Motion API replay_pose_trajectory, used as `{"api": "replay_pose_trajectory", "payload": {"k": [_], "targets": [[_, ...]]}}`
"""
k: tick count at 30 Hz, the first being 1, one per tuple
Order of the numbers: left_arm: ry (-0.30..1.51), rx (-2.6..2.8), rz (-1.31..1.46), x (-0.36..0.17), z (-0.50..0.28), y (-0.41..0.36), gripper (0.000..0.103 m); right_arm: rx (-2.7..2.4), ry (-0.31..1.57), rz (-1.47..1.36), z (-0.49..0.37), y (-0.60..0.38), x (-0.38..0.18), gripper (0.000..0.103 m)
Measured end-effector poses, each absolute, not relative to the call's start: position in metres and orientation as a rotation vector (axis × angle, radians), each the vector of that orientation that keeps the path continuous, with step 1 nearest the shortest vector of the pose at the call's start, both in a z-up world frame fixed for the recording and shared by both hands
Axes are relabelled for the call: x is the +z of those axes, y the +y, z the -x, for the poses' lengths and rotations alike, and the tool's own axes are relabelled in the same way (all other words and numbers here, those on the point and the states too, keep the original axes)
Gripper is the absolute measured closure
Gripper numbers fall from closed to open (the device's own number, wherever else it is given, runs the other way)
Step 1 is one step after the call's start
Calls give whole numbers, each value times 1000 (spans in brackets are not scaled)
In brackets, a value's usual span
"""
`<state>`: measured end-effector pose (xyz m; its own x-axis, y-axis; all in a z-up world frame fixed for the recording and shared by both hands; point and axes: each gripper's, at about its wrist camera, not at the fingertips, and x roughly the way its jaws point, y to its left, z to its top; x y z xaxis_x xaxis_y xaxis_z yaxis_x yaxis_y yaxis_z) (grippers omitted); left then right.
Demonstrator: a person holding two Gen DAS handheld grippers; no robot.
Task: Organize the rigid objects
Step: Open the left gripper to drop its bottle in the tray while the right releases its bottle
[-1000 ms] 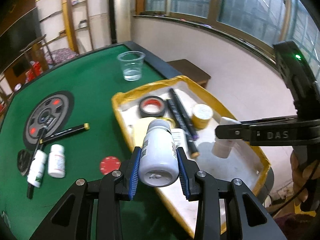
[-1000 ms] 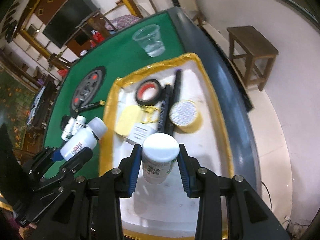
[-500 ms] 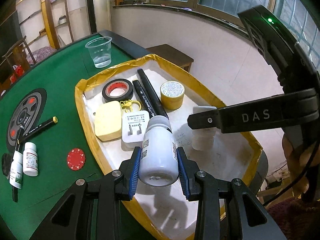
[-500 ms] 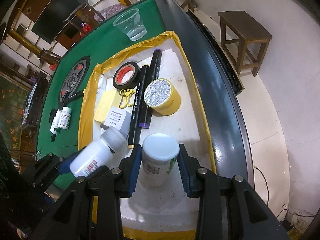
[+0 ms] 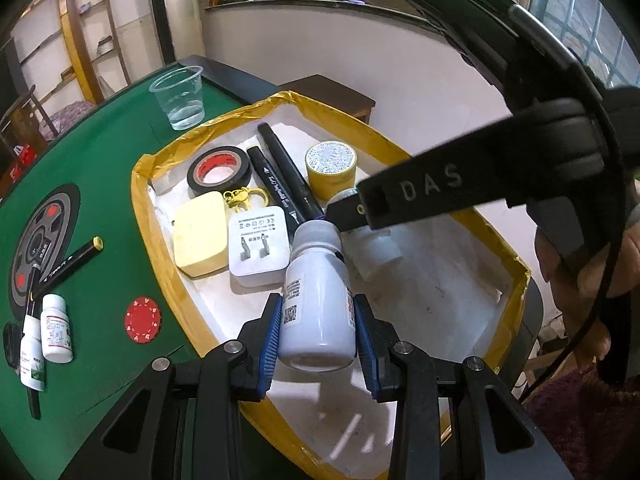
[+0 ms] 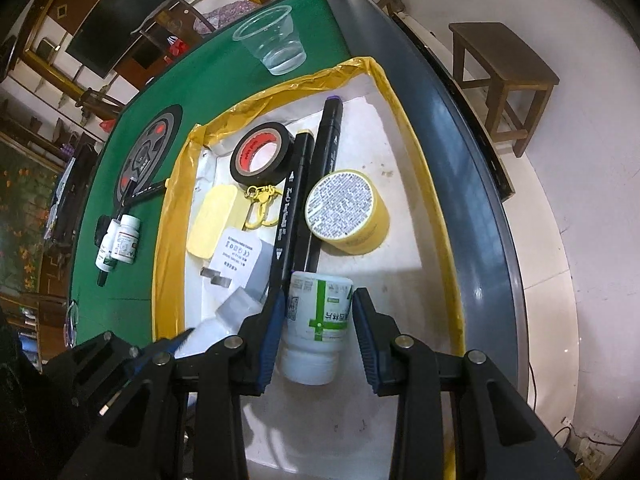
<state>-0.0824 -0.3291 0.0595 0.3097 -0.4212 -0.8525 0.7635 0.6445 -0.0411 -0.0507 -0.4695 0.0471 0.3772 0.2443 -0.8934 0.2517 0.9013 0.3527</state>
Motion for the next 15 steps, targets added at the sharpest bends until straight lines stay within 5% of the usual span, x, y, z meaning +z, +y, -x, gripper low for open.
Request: {"api": "replay_pose_trajectory", "payload": {"k": [7,11,15], "targets": [[958,-821,-408,62,82,-329,65,-2,1192,-504,49,-474,48,67],[926,-827,-408,68,85,-327,49,-7,1179,-510,51,-475,52,66],[891,-827,-408,76,88,-323,49,-18,1152,-503,52,-475,60,66]]}}
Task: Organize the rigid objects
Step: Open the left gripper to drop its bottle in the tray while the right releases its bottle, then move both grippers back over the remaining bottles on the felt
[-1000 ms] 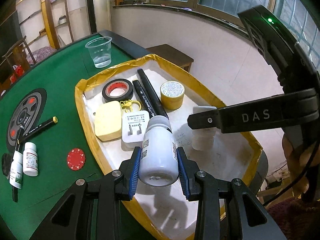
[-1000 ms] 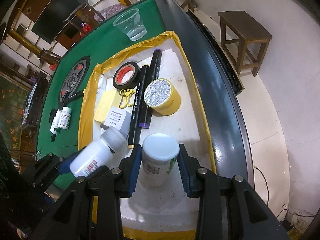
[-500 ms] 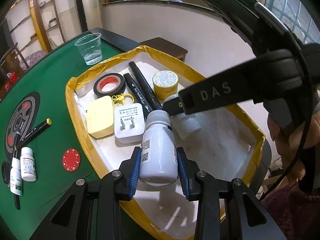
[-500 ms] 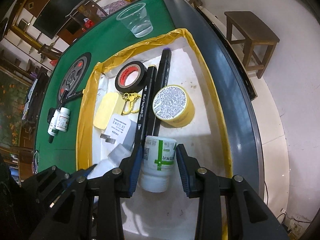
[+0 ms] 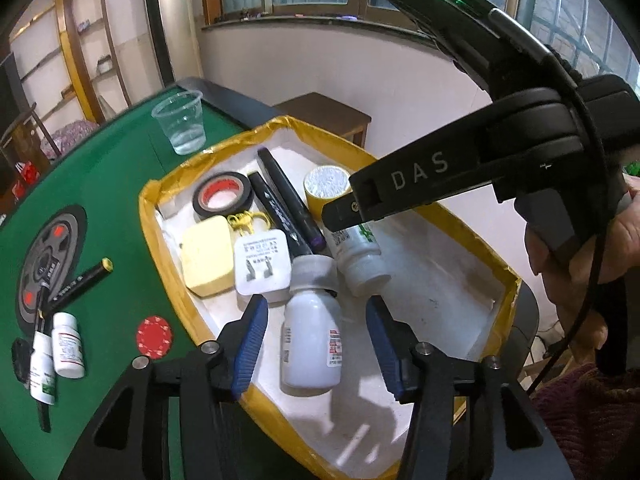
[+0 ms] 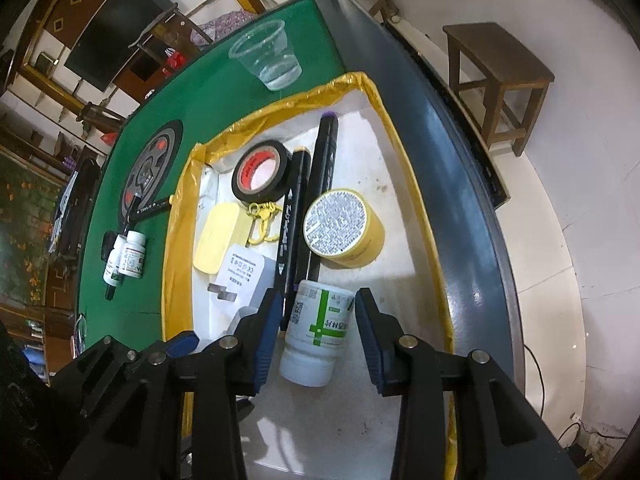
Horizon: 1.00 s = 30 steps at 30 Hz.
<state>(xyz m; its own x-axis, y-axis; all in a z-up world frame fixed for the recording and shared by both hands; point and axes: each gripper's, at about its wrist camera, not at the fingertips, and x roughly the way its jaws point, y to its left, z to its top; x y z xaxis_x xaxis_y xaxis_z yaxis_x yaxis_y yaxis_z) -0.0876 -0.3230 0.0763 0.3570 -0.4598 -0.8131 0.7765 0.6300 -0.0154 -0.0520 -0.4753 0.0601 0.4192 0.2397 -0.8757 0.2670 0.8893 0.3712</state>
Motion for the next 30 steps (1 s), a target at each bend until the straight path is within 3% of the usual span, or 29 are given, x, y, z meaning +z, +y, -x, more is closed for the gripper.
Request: {"api": "replay_pose_trajectory", "payload": {"k": [30], "targets": [[866,-550,-171,103,57,-167,49,146,1096,-391,10,-367,102,59]]}}
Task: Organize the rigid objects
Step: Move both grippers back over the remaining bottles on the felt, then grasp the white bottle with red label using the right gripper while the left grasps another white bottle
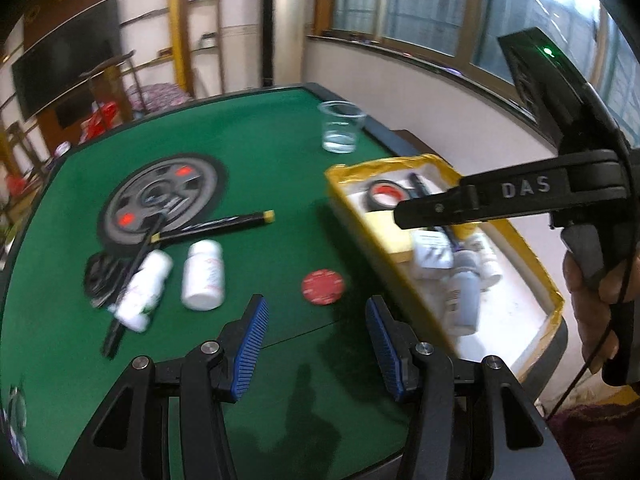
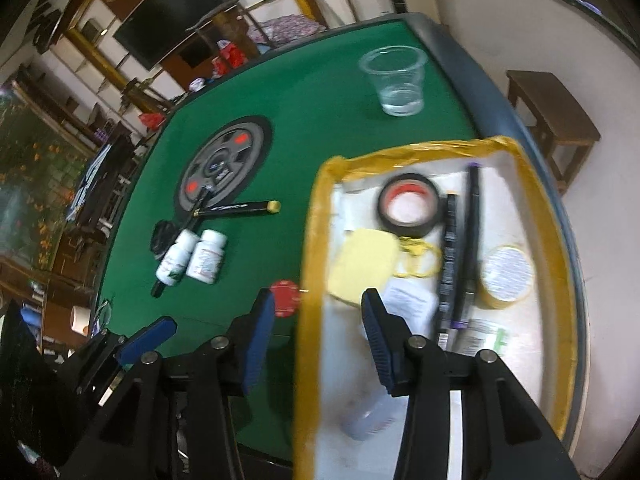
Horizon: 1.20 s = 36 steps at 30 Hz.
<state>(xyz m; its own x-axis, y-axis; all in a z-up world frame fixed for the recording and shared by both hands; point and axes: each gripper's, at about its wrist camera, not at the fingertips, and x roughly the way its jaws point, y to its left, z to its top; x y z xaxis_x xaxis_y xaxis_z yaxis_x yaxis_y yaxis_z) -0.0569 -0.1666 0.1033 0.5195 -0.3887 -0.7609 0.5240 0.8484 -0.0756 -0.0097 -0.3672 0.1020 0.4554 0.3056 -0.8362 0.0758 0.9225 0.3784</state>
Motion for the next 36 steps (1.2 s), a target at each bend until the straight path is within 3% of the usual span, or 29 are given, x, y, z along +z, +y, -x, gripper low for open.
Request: {"api": "replay_pose_trajectory", "payload": {"k": [24,28,30,36], "targets": [[931,-293,-42,81,18,10,49,234,1354,-458,-102,-214,28,57],[933,-305,-45,82,4,13,49,208,1361,-378,-107,-199,20,57],[938,-328,-56,81,-8,8,49,206,1360,-310,-107,-200,22,67],[968,-434,-138,70,-41,-26,46,194,1334,-326,-82,-225,30,68]]}}
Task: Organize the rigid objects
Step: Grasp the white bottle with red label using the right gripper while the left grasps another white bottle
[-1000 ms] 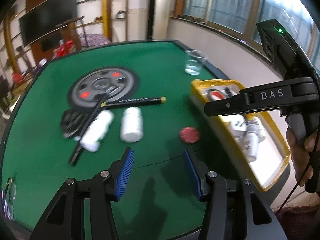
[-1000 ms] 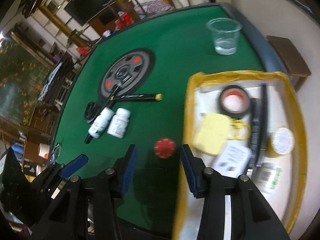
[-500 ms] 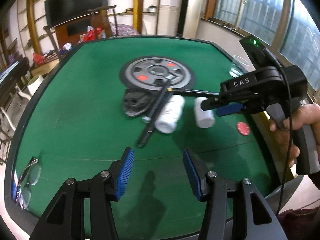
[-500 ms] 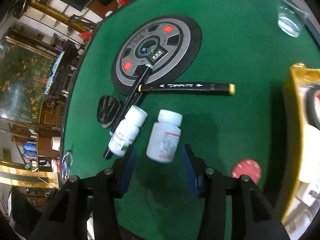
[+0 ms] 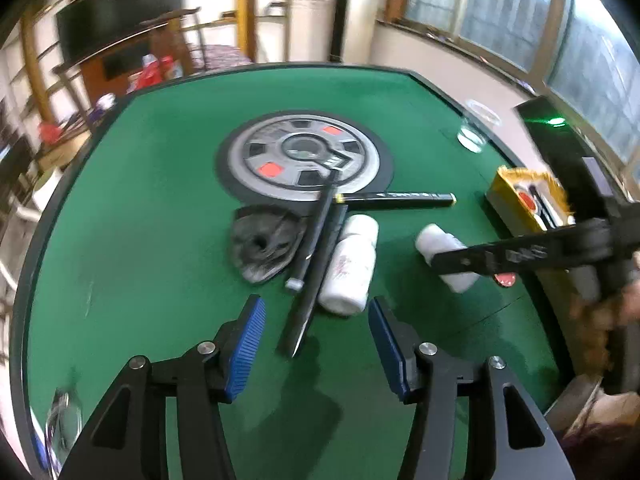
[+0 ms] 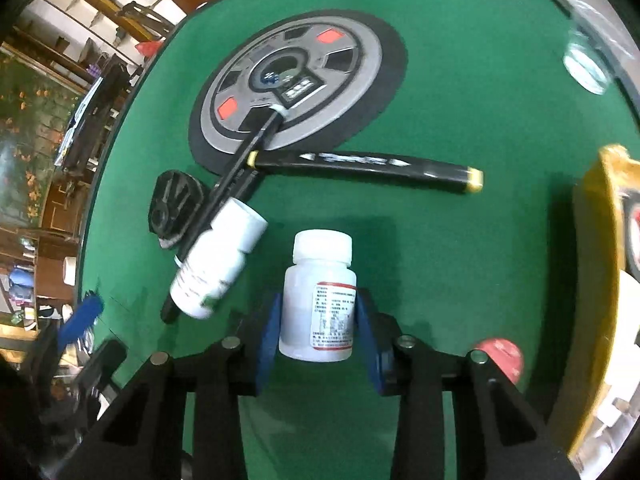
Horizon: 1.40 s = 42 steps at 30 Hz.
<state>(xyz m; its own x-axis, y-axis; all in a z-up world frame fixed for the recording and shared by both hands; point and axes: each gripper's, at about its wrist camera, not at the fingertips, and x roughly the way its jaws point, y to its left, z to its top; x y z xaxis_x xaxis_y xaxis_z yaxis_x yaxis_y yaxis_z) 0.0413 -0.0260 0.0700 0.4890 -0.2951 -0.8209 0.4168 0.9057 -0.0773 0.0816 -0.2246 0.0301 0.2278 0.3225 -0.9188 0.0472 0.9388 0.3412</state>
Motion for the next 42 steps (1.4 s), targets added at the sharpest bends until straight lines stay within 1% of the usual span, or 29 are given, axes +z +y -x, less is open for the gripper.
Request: {"api": "replay_pose_trajectory", "payload": {"k": [7,12,13,18,19,20,21,22,25,29,30,32,34,38,42], "targets": [[1031,-497,-249,50,-76,-57,46,166,1306,-372,-48,-252,40,68],[1062,-536,-333,40,-85,-83,46,138,1276,-388,-31,-269,51,68],[1073,-539,-353,36,-85,-88,48,132,1270,-393,-28,-272,53,68],[1034,-516,-412,31,-82,-104,49,123,1269,-400,-22,-278,54,67],[1028,-501,-419,30,-81,-105,52,134,1273,-394,-22,-277,54,67],[1015,-479,-438,30,-78,-106,59,146,1275,-387,-24,-275,54,67],[1009,-473,-447,30,-76,-106,62,157,1274,-372,-26,-272,54,67],[1024,-479,-435,29,-73,-104,67,169,1269,-341,-28,-267,55,67],[1042,-490,-367,29,-65,-94,67,196,1280,-267,-34,-251,51,67],[1052,-467,-347,27,-60,-92,67,196,1285,-163,-42,-236,43,67],[1080,-443,-349,22,-63,-92,66,204,1295,-148,-45,-233,39,67],[1101,-456,-275,20,-70,-88,66,212,1309,-147,-49,-229,33,67],[1104,-447,-262,19,-71,-88,67,222,1316,-127,-50,-223,28,69],[1087,-431,-265,18,-56,-88,68,251,1313,-150,-43,-222,29,69],[1049,-436,-213,26,-30,-81,68,274,1266,-154,-29,-227,41,69]]}}
